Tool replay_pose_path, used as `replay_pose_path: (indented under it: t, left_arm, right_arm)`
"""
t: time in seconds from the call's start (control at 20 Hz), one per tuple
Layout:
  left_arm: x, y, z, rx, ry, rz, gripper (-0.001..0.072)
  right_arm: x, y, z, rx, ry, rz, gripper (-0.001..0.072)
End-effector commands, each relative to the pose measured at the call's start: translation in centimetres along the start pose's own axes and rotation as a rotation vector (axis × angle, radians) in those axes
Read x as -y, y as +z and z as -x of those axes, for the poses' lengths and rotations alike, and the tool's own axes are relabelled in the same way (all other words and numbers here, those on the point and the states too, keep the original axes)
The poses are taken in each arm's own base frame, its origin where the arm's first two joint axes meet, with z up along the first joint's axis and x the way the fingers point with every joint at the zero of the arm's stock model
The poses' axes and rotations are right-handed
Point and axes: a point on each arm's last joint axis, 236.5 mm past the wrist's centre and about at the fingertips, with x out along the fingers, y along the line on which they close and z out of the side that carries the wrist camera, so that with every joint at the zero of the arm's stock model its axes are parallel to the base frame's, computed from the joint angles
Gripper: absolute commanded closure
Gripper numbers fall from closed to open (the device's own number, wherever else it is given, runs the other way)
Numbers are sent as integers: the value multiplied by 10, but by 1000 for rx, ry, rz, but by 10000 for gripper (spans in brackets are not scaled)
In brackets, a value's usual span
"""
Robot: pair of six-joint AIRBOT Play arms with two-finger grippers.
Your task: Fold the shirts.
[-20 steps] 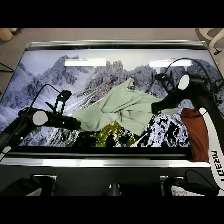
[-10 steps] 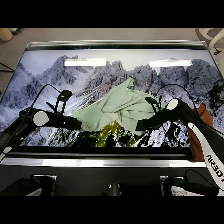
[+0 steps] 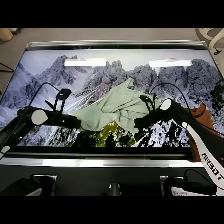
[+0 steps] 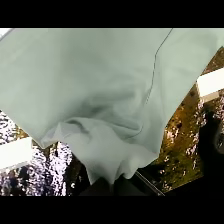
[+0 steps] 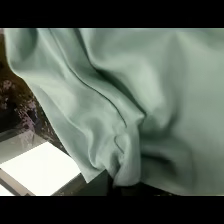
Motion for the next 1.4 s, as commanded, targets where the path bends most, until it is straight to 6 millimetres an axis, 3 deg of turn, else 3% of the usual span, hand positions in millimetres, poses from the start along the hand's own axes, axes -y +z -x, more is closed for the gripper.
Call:
replay_pose_path:
  t: [0.0,0.05,0.1,0.2,0.25,0.3,0.35,0.4,0.45,0.5,0.6,0.7,0.85,0.95,1.0,1.1,1.2,1.25,1.35]
  left_arm:
    - [-8,30,39,72,19,-23,680]
    - [-13,59,73,178,38,-23,681]
    - [-17,91,121,315,55,-18,681]
    - [-17,145,241,630,89,-20,680]
    - [-9,163,321,832,109,-35,680]
    - [5,171,403,1045,118,-55,680]
    - [24,168,475,1244,97,-62,680]
    - [47,156,540,1431,37,-73,681]
    - [72,140,586,1565,-57,-95,681]
    - [90,127,612,1640,-144,-110,681]
    - [106,110,637,1714,-229,-125,680]
    - [98,109,641,1738,-155,-132,681]
    - [72,117,636,1729,37,-138,681]
    - [51,129,612,1636,135,-111,681]
    - [36,138,587,1542,173,-77,681]
    - [-4,153,507,1252,261,-11,681]
    - [-57,156,405,910,380,41,681]
    - [-83,151,349,745,416,68,680]
    - [-110,138,241,503,399,95,681]
  right_arm:
    - [-7,54,63,169,-64,210,695]
    - [-11,83,113,292,-129,286,695]
    - [-21,112,178,440,-220,375,696]
    - [-59,138,328,742,-471,573,695]
    - [-86,131,399,873,-611,658,695]
    - [-119,111,469,1012,-752,726,695]
    - [-153,85,521,1138,-836,768,695]
    - [-185,54,562,1263,-891,799,695]
    - [-210,25,588,1360,-922,820,695]
    - [-224,4,599,1408,-929,825,694]
    - [-233,-19,599,1406,-927,830,694]
    - [-222,-24,593,1348,-962,818,694]
    - [-198,-13,579,1267,-945,740,694]
    - [-170,0,546,1107,-919,711,693]
    - [-153,8,521,996,-879,689,693]
    - [-108,17,446,691,-739,594,693]
    - [-60,18,367,390,-601,487,693]
    - [-36,22,330,293,-555,446,693]
    - [9,48,272,261,-530,385,693]
